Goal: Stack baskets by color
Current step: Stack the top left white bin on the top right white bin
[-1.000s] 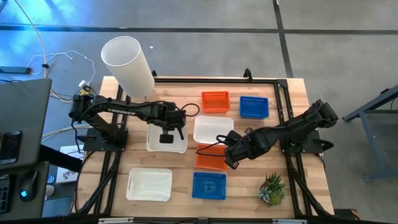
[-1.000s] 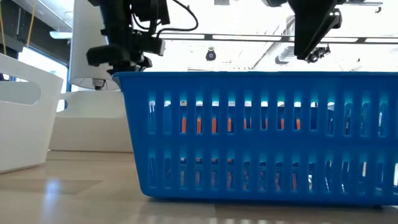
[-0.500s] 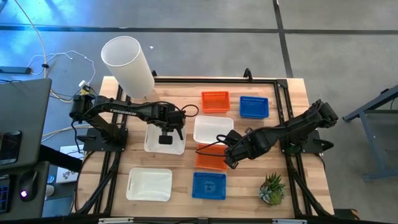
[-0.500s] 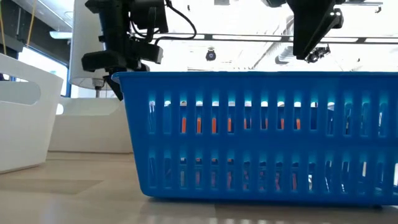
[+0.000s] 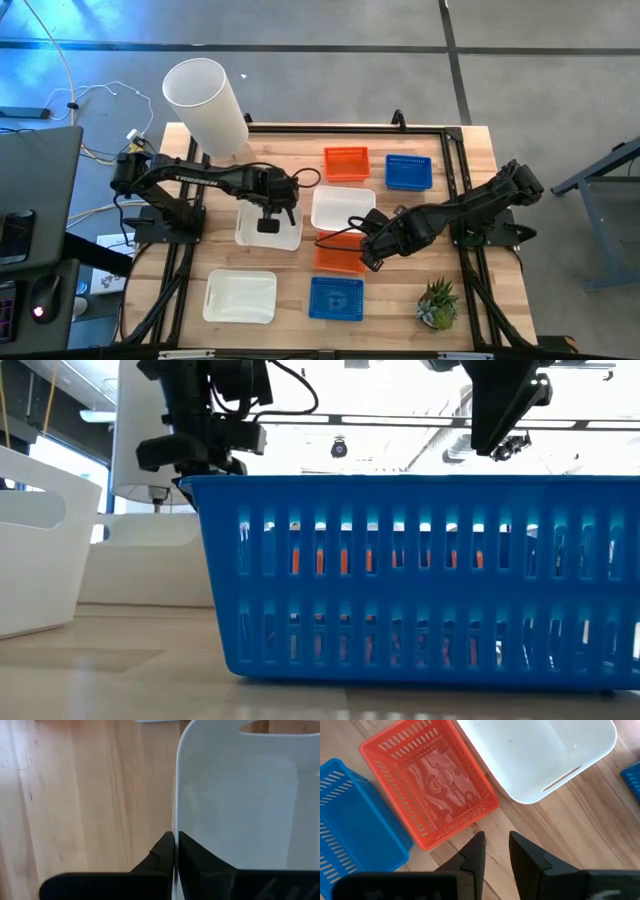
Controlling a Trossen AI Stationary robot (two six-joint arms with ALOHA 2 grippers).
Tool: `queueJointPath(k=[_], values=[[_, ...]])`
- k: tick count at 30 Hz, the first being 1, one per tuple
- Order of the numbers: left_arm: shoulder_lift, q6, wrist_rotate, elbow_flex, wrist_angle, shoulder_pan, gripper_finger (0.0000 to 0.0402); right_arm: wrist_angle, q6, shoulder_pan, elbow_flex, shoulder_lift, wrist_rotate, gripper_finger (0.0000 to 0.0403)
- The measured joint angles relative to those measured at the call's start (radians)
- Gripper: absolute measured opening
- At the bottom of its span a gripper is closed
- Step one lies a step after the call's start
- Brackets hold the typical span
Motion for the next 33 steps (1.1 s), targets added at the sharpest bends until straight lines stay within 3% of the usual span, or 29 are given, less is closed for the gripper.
queueJointPath(k=[18,23,31,33], values=[[-0.126,-0.027,-0.035,0.072,-0.046,-0.013,0.0,0.005,0.0,0.002,0.0,0.0,0.002,0.0073],[-0.142,-0.021,-0.048,0.142,-0.046,-0.013,0.0,0.005,0.014,0.002,0.0,0.0,0.006,0.0073],[-0.142,0.026,-0.059,0.282,-0.052,-0.013,0.0,-0.001,0.076,-0.001,0.0,0.0,0.068,0.0073],[-0.142,0.027,-0.059,0.3,-0.026,-0.013,0.0,0.001,0.126,-0.001,0.0,0.0,0.137,0.0073]])
